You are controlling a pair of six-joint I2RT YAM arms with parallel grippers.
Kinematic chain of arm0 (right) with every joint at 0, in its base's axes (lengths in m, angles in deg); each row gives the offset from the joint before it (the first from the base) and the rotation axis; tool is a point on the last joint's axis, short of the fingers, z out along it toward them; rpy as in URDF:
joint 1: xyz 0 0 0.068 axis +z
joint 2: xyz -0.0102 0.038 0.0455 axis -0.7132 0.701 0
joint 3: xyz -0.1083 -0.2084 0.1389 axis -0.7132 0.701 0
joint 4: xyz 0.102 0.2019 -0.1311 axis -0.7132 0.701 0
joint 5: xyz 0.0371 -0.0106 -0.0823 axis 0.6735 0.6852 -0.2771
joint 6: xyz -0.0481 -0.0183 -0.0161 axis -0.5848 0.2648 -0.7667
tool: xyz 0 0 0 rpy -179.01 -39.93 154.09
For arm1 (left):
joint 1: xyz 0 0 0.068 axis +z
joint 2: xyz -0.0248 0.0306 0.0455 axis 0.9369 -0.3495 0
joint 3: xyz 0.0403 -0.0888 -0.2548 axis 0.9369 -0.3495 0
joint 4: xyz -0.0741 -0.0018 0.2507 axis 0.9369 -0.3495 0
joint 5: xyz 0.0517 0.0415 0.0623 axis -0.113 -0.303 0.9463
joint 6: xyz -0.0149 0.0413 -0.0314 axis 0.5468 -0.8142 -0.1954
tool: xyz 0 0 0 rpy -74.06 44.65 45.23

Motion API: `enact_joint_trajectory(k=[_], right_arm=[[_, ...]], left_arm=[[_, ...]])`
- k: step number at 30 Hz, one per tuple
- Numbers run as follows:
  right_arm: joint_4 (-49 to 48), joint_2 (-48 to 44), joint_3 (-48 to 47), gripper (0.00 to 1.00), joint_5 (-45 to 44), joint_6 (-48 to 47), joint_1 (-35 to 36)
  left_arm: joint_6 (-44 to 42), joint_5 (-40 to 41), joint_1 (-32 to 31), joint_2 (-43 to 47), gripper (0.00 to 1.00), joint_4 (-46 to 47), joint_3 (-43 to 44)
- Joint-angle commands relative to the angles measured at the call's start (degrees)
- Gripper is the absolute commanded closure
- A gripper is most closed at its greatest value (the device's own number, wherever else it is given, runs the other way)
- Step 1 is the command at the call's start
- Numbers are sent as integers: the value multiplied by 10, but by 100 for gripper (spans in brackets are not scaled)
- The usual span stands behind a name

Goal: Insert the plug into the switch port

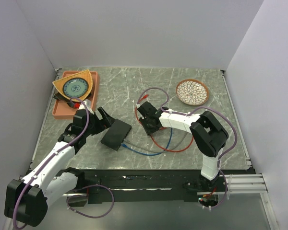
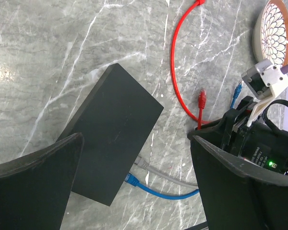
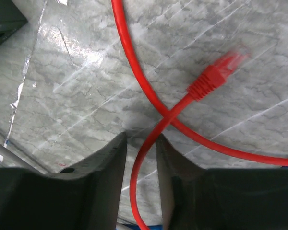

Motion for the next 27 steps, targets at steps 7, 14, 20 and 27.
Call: enact_joint_trajectory(k=[7, 14, 20, 27], right_arm=[[-15, -2, -22, 100, -11, -15, 0], [-94, -129, 61, 100, 33, -96, 1], [-141, -217, 115, 100, 130, -116, 10], [-157, -247, 121, 100, 177, -148, 44]], left_arm=[[-4, -8, 2, 7, 4, 21, -4], [0, -71, 2, 12, 4, 72, -19], [24, -124, 2, 24, 4, 160, -49], [48, -208, 2, 19, 3, 276, -79]])
